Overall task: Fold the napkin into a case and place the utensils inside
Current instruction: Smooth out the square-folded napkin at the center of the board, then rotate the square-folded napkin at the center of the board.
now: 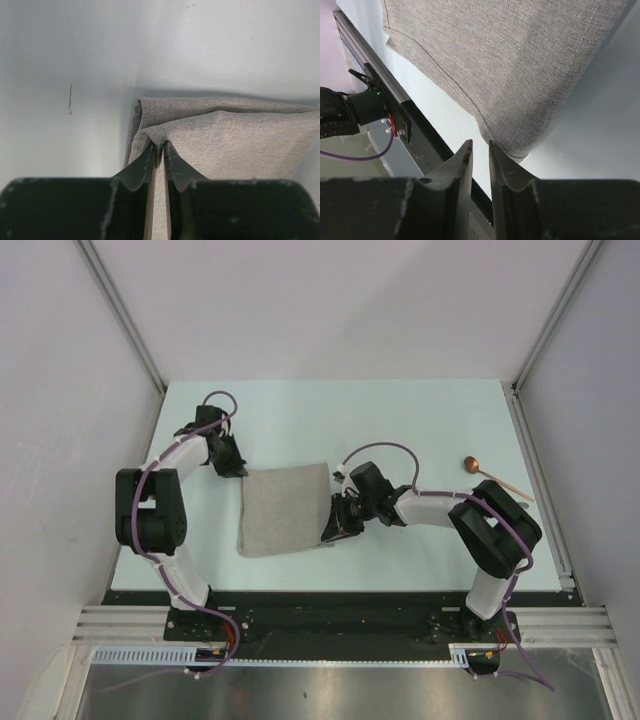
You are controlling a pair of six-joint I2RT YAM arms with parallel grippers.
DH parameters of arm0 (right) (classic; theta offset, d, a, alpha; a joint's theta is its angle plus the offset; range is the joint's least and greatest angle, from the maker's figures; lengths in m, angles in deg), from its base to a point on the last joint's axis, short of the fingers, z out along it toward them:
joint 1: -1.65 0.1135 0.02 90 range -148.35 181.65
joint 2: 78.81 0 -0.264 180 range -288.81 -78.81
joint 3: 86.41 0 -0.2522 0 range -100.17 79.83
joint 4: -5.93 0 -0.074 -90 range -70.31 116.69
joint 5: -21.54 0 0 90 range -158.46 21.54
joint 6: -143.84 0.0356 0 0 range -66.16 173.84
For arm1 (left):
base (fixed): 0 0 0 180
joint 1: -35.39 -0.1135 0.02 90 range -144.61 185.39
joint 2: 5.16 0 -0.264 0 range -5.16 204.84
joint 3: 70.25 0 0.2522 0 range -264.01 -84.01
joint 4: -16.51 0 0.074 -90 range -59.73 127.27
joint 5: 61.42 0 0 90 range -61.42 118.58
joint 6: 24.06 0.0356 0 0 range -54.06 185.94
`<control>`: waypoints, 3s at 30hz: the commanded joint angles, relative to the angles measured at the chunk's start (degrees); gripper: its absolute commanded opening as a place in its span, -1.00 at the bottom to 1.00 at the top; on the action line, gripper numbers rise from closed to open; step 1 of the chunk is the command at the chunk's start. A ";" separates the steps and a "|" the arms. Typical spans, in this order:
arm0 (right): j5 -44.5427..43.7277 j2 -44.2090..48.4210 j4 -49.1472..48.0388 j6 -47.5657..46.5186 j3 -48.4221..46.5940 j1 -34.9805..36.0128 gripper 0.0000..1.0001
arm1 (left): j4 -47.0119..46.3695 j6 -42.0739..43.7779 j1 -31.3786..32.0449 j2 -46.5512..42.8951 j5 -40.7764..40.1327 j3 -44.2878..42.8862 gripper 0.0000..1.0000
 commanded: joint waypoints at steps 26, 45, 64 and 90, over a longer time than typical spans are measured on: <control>1.00 -1.13 1.25 -1.71 -5.09 0.09 -0.60 | 0.90 -0.77 0.26 -6.73 -7.60 0.23 0.40; -8.92 -2.73 10.13 -8.21 -6.32 4.14 -0.78 | -1.81 -0.76 2.90 -36.00 2.84 23.51 0.29; -34.95 -1.66 14.97 -1.36 -7.82 17.41 -0.94 | -1.38 -2.88 2.81 -43.82 1.18 21.06 0.20; -25.38 -20.15 20.68 -16.22 -41.49 -14.74 -0.79 | 5.64 4.67 3.07 -8.16 2.94 -4.86 0.72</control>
